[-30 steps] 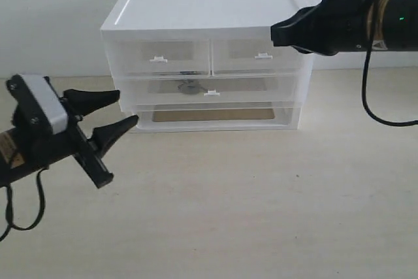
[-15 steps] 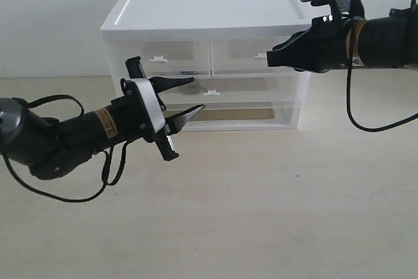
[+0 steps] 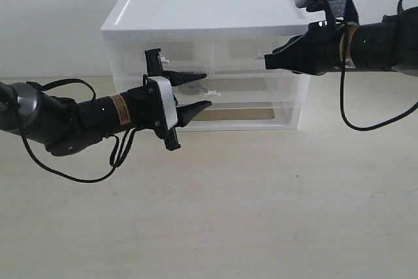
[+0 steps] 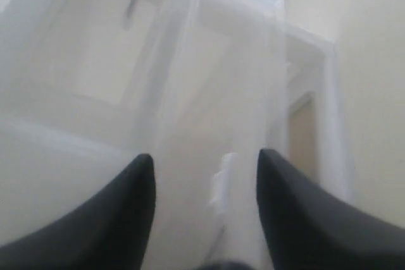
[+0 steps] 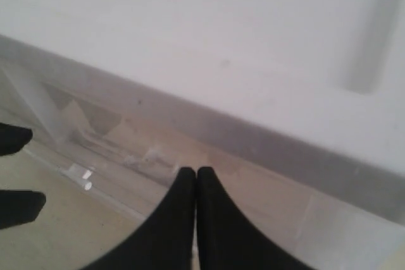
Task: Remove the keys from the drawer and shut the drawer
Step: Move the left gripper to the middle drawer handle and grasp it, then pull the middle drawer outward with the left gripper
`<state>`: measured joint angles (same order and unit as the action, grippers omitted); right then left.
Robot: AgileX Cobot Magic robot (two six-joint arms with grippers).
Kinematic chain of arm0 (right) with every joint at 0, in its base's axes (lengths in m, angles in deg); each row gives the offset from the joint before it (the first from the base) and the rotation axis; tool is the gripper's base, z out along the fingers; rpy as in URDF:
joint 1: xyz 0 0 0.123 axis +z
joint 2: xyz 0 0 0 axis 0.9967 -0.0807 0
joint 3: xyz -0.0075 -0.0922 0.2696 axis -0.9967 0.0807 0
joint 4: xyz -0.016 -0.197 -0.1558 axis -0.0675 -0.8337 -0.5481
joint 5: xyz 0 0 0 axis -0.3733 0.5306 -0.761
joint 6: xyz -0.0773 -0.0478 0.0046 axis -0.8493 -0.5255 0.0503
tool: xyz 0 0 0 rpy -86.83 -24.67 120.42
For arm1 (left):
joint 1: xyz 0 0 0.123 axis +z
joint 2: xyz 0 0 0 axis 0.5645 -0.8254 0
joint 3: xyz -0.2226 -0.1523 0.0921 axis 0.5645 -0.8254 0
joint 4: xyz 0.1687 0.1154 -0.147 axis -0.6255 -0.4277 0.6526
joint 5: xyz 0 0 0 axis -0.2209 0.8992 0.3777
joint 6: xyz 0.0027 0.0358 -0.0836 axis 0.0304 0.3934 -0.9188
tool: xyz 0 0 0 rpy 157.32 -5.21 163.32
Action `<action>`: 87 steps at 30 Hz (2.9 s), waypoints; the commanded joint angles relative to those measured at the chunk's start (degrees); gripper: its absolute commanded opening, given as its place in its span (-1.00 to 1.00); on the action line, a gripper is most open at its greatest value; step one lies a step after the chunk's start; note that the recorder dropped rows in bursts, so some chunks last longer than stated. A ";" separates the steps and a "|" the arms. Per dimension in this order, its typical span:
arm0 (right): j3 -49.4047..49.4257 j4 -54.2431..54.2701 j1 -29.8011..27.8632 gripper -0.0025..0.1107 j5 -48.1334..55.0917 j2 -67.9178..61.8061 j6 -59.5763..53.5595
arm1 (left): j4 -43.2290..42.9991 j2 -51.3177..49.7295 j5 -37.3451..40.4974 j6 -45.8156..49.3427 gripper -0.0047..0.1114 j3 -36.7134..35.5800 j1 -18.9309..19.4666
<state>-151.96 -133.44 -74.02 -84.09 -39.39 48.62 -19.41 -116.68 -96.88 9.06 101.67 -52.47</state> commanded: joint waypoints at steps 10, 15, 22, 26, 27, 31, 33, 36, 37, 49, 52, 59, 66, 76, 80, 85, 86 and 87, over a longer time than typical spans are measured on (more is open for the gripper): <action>-0.67 1.02 0.04 -0.96 0.82 0.03 -1.36 | 9.81 -0.62 2.42 20.87 -0.19 -3.36 -3.18; -0.67 1.14 0.04 -0.96 0.60 0.03 -1.45 | 13.38 -0.62 2.27 23.00 -0.19 -1.62 -3.89; -0.67 1.14 0.04 -0.96 0.60 0.03 -1.69 | 14.17 -0.73 6.80 22.06 -0.19 -0.53 -3.78; -0.67 1.14 0.04 -0.96 0.60 0.03 -1.69 | 13.30 -0.71 5.26 23.53 -0.21 -0.53 -3.78; -0.67 1.14 0.04 -0.96 0.60 0.03 -1.69 | 13.30 -0.71 4.67 23.85 -0.24 -0.53 -3.78; -0.67 1.14 0.04 -0.96 0.60 0.03 -1.80 | 13.48 -0.71 5.01 23.85 -0.49 0.49 -3.78; -0.67 1.25 0.04 -0.96 0.60 0.03 -1.80 | 13.24 -0.85 8.80 23.85 -0.55 1.65 -3.78; -0.67 1.25 0.04 -0.96 0.47 0.03 -1.80 | 10.61 -1.77 11.57 23.85 -0.55 3.18 -3.78; -0.67 1.25 0.04 -0.96 0.47 0.03 -1.80 | 9.38 -2.05 11.41 23.85 -0.55 3.30 -3.89; -0.67 1.25 0.04 -0.96 0.47 0.03 -1.91 | 13.40 -2.96 5.55 26.08 -0.73 3.65 -3.89; -0.67 1.25 0.04 -0.96 0.72 0.03 -1.91 | 16.34 -2.96 4.11 27.73 -0.84 3.65 -4.15; -0.67 1.25 0.04 -0.96 0.82 0.03 -1.91 | 21.70 -2.96 4.34 32.43 -0.84 2.32 -6.87; -0.67 1.25 0.04 -0.96 0.83 0.03 -2.02 | 24.27 -2.75 1.09 35.90 -0.84 -2.07 -9.94; -0.67 1.25 0.04 -0.96 0.83 0.03 -2.02 | 26.04 1.85 -4.51 38.60 -0.84 -11.33 -10.58; -0.67 1.25 0.04 -0.96 0.83 0.03 -2.02 | 27.91 4.22 -6.28 38.96 -0.84 -15.26 -11.53; -0.67 1.25 0.04 -0.96 0.83 0.03 -2.02 | 32.17 6.26 -6.66 43.76 -0.84 -18.27 -15.00; -0.67 1.25 0.04 -0.96 0.83 0.03 -2.02 | 35.44 6.37 -7.02 44.52 -0.84 -18.73 -16.47; -0.67 1.25 0.04 -0.96 0.83 0.03 -2.02 | 37.24 6.52 -7.16 45.78 -0.84 -19.03 -17.48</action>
<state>-152.07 -133.00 -73.93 -83.76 -39.39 46.89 12.07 -111.04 -102.77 52.25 83.67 -67.19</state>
